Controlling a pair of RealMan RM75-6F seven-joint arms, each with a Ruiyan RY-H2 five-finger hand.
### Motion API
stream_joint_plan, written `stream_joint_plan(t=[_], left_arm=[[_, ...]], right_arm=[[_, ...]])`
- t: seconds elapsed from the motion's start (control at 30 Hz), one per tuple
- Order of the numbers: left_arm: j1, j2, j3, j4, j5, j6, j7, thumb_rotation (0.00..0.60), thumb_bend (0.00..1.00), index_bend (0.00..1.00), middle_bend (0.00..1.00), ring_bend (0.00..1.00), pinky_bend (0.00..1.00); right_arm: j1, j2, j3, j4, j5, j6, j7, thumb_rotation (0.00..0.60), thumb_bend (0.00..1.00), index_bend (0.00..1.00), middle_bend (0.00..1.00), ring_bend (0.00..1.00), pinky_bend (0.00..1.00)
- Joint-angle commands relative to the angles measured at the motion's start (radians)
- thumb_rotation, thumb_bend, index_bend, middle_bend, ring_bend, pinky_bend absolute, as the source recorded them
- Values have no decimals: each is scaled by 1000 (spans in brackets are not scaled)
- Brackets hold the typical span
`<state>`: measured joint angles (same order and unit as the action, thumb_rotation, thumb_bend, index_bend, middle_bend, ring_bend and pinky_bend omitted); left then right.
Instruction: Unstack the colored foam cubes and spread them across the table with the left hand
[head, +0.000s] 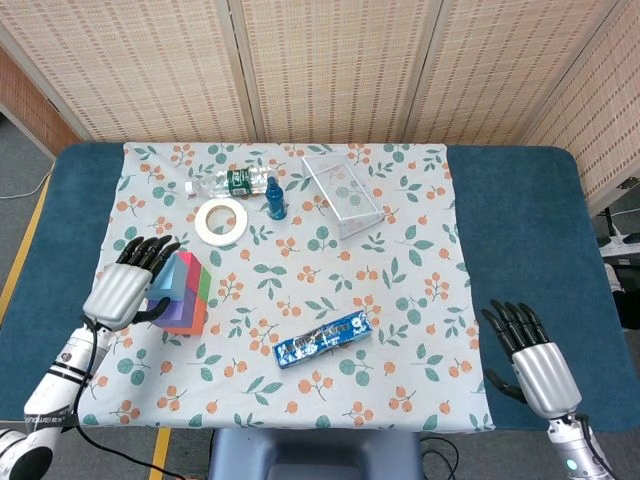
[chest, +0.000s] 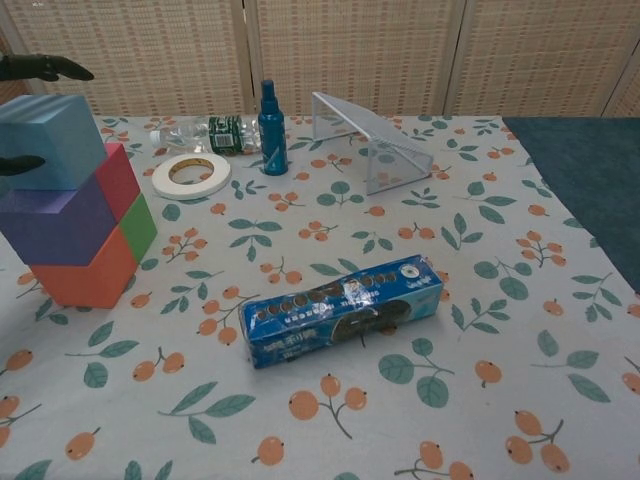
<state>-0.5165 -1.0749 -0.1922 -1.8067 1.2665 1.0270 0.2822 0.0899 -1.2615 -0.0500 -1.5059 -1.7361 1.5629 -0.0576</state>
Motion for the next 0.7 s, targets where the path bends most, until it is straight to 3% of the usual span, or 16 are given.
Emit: stream_joint_plan(t=[0.03,0.1,0.23,0.33,0.5,0.67,0.7], left_arm=[[-19,7,-3,-14,-29,-15,15,600,379,0,0,28,36],[-23,2,-3,-7,-26,-12,2,600,372,7,35,118,44],[-35,1,0,5,-21,-36,-58,600,347,141,294,321,79],[-46,1,4,23,-17,-55,-91,600,364,247,419,392,101],[-53,-10,0,51,10,-37,-134,600,393,310,469,467,143],[-50,-25,-8,78,39,0,-160,600,409,350,483,476,166],[-48,-39,-33,101,51,45,-184,600,410,359,484,476,170]], right_arm=[[0,2,-1,-3,2,-4,1,600,129,0,0,0,0],[1,4,-3,-6,2,-9,3,600,130,0,0,0,0],[0,8,-4,-10,0,-10,7,600,130,0,0,0,0],[-1,10,-3,-13,2,-12,9,600,130,0,0,0,0],[-2,13,-4,-18,1,-13,13,600,130,0,0,0,0],[-1,13,-3,-17,2,-16,10,600,130,0,0,0,0],[-1,13,-4,-16,3,-20,7,600,130,0,0,0,0]])
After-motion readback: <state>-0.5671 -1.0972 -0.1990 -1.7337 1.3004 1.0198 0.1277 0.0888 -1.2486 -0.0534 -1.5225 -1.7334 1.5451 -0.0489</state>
